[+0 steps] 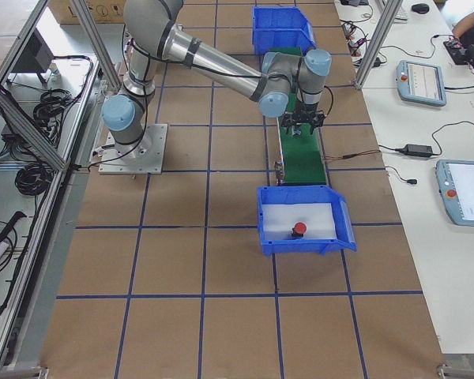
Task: Transport two buttons from left to right
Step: 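Move the right gripper back over the belt end above the yellow button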
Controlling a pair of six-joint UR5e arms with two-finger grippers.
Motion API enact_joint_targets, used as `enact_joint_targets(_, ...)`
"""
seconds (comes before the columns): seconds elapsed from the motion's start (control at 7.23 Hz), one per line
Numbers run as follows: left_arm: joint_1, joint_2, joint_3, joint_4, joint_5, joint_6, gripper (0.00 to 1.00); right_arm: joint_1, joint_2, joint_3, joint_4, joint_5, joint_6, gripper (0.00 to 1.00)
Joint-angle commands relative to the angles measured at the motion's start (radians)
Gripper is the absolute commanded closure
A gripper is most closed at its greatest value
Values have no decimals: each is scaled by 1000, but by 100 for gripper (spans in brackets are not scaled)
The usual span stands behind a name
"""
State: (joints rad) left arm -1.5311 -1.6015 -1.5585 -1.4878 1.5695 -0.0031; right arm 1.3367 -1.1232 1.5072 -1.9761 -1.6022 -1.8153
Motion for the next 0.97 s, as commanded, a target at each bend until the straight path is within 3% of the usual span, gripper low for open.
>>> enact_joint_targets(0.0,-1,0,-2,0,3,0,0,19,3,5,-18,1,-15,2)
enact_joint_targets(0.83,-3,0,0,-9,6,0,0,30,14,36,-75,33,-10,3)
